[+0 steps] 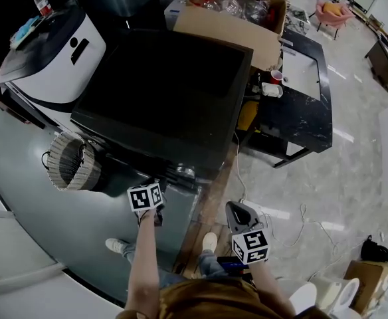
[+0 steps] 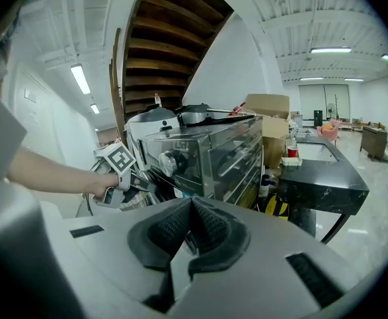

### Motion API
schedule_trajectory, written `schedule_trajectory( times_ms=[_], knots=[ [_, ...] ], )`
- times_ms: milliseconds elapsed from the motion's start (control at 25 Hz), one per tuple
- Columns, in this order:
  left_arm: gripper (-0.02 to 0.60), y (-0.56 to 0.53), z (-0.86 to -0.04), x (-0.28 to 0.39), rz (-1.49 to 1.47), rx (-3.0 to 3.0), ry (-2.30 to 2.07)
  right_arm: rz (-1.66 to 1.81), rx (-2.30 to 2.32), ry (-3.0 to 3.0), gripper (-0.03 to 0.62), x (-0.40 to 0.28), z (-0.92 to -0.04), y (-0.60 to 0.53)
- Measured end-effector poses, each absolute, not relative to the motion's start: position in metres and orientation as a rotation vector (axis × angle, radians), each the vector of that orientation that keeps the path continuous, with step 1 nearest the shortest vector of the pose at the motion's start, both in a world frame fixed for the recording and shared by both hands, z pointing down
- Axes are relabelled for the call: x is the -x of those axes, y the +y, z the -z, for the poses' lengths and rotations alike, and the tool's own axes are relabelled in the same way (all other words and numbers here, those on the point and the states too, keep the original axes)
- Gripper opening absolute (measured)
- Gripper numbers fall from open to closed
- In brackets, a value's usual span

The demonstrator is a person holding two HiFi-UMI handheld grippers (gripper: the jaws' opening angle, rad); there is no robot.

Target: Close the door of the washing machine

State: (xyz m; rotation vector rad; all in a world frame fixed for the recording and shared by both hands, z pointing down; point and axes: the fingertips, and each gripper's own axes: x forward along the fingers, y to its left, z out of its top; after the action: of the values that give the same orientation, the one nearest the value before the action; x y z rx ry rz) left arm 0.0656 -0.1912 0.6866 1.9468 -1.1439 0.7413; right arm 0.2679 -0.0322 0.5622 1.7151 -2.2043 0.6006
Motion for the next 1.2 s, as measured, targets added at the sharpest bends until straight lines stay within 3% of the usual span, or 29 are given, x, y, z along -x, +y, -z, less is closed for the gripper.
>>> schedule_trajectory(
  times_ms=[840,1200],
  knots=[
    [0.192,-0.186,-0.651,-0.055,-0.588,-1.994,-1.221,-0.467,-1.708,-2.288,0.012,-0.248,-0.524,-0.025],
    [0.040,-0.157,-0.585,-0.037,-0.563,-2.184,-1.306,-0.364,-1.620,-2.388,0.012,-0.212,-0.503,-0.027]
  ],
)
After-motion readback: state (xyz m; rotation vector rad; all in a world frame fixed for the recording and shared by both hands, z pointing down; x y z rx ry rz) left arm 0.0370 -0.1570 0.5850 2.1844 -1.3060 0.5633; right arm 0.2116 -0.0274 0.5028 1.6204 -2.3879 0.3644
